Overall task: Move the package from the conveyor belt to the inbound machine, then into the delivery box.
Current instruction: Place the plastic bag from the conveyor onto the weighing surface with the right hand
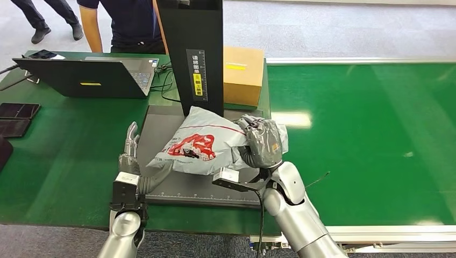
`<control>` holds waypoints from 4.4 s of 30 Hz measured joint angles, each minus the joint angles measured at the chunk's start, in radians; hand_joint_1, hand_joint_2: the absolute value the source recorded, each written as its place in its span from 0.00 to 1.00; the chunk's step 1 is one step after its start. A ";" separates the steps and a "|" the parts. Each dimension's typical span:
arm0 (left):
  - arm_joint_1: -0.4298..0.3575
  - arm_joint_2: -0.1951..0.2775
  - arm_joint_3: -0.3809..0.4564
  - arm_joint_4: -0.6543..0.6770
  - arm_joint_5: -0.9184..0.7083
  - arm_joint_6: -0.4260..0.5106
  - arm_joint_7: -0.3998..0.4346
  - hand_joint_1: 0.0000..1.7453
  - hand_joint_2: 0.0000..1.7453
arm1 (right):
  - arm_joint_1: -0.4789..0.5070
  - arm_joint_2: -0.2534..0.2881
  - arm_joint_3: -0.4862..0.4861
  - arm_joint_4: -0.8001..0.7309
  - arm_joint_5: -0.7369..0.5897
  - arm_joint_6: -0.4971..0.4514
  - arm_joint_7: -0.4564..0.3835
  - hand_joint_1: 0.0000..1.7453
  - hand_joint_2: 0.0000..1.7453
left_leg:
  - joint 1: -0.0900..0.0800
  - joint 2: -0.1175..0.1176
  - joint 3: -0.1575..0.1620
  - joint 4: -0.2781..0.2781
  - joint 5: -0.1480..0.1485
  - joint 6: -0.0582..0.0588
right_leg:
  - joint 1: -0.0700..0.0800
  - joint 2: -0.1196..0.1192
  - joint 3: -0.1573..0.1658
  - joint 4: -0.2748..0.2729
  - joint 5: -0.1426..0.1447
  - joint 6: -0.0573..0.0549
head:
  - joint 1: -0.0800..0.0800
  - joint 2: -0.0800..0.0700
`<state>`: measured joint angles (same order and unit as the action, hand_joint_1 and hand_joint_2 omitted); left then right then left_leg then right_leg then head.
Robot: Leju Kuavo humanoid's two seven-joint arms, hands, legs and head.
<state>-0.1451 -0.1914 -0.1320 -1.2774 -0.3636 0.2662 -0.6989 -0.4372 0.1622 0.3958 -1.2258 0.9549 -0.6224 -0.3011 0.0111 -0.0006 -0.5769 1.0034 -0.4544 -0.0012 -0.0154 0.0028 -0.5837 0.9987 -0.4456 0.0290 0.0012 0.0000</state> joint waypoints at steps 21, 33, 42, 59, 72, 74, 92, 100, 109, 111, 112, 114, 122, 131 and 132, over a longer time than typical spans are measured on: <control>-0.016 0.003 -0.006 0.003 -0.032 -0.021 0.000 0.00 1.00 | -0.081 0.002 0.074 0.399 -0.034 0.012 -0.025 0.56 1.00 | 0.000 0.000 0.000 0.000 0.000 0.000 | 0.000 0.000 0.000 0.000 0.000 0.000 | 0.000 0.000; -0.021 0.002 -0.006 0.004 -0.038 -0.030 0.000 0.00 1.00 | -0.086 0.009 0.071 0.455 -0.067 0.038 -0.047 0.00 1.00 | 0.000 0.000 0.001 0.000 0.000 0.000 | 0.000 0.000 0.000 0.000 0.000 0.000 | 0.000 0.000; -0.025 0.002 -0.006 0.010 -0.046 -0.033 0.000 0.00 1.00 | -0.068 0.009 0.037 0.398 -0.229 0.068 -0.178 0.00 1.00 | 0.000 0.000 0.001 0.000 0.000 0.000 | 0.000 0.000 0.000 0.000 0.000 0.000 | 0.000 0.000; -0.022 0.008 -0.005 0.012 -0.032 -0.013 0.000 0.00 1.00 | 0.055 -0.010 -0.037 0.074 -0.530 0.247 -0.283 0.00 1.00 | 0.000 0.000 0.001 0.000 0.000 0.000 | 0.000 0.000 0.000 0.000 0.000 0.000 | 0.000 0.000; -0.006 0.019 -0.005 0.008 -0.043 -0.004 0.006 0.00 1.00 | 0.141 -0.046 -0.074 -0.042 -0.553 0.352 -0.197 0.00 1.00 | 0.000 0.000 0.000 0.000 0.000 0.000 | 0.000 0.000 0.000 0.000 0.000 0.000 | 0.000 0.000; -0.002 0.020 -0.005 0.004 -0.048 -0.004 0.008 0.00 1.00 | 0.149 -0.051 -0.077 -0.050 -0.533 0.365 -0.173 0.00 1.00 | 0.000 0.000 0.000 0.000 0.000 0.000 | 0.000 0.000 0.000 0.000 0.000 0.000 | 0.000 0.000; 0.047 0.026 0.013 -0.071 -0.116 -0.021 0.049 0.00 1.00 | 0.177 -0.082 -0.153 -0.056 -0.319 0.575 0.017 0.00 0.00 | 0.000 0.000 0.000 0.000 0.000 0.000 | 0.000 0.000 0.000 0.000 0.000 0.000 | 0.000 0.000; 0.054 0.026 0.020 -0.092 -0.129 -0.030 0.059 0.00 1.00 | 0.196 -0.082 -0.176 -0.096 -0.300 0.578 0.024 0.00 0.00 | 0.000 0.000 0.001 0.000 0.000 0.000 | 0.000 0.000 0.000 0.000 0.000 0.000 | 0.000 0.000; 0.074 0.025 0.027 -0.121 -0.141 -0.036 0.067 0.00 1.00 | 0.222 -0.081 -0.199 -0.179 -0.313 0.613 0.004 0.00 0.00 | 0.000 0.000 0.000 0.000 0.000 0.000 | 0.000 0.000 0.000 0.000 0.000 0.000 | 0.000 0.000; 0.079 0.024 0.029 -0.127 -0.142 -0.039 0.069 0.00 1.00 | 0.231 -0.081 -0.203 -0.203 -0.320 0.626 -0.004 0.00 0.00 | 0.000 0.000 0.000 0.000 0.000 0.000 | 0.000 0.000 0.000 0.000 0.000 0.000 | 0.000 0.000; 0.081 0.024 0.030 -0.130 -0.143 -0.040 0.070 0.00 1.00 | 0.236 -0.081 -0.205 -0.216 -0.325 0.634 -0.009 0.00 0.00 | 0.000 0.000 0.000 0.000 0.000 0.000 | 0.000 0.000 0.000 0.000 0.000 0.000 | 0.000 0.000; 0.084 0.023 0.031 -0.132 -0.145 -0.042 0.071 0.00 1.00 | 0.244 -0.081 -0.209 -0.240 -0.334 0.648 -0.016 0.00 0.00 | 0.000 0.000 0.000 0.000 0.000 0.000 | 0.000 0.000 0.000 0.000 0.000 0.000 | 0.000 0.000; 0.085 0.021 0.041 -0.133 -0.155 -0.049 0.070 0.00 1.00 | 0.271 -0.068 -0.248 -0.330 -0.380 0.623 -0.077 0.00 1.00 | 0.000 0.000 0.001 0.000 0.000 0.000 | 0.000 0.000 0.000 0.000 0.000 0.000 | 0.000 0.000; 0.067 0.021 0.038 -0.133 -0.195 -0.078 0.074 0.00 1.00 | 0.312 -0.038 -0.283 -0.420 -0.415 0.523 -0.164 0.00 1.00 | 0.000 0.000 0.001 0.000 0.000 0.000 | 0.000 0.000 0.000 0.000 0.000 -0.001 | 0.000 0.000; 0.061 0.022 0.035 -0.133 -0.202 -0.088 0.077 0.00 1.00 | 0.317 -0.037 -0.284 -0.426 -0.421 0.514 -0.177 0.00 1.00 | 0.000 0.000 0.001 0.000 0.000 0.000 | 0.000 0.000 0.000 0.000 0.000 -0.001 | 0.000 0.000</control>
<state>-0.0838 -0.1694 -0.0973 -1.4099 -0.5653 0.1785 -0.6216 -0.1198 0.1255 0.1118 -1.6518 0.5339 -0.1083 -0.4781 0.0111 -0.0007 -0.5763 1.0035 -0.4544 -0.0014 -0.0154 0.0028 -0.5838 0.9986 -0.4460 0.0284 0.0012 0.0000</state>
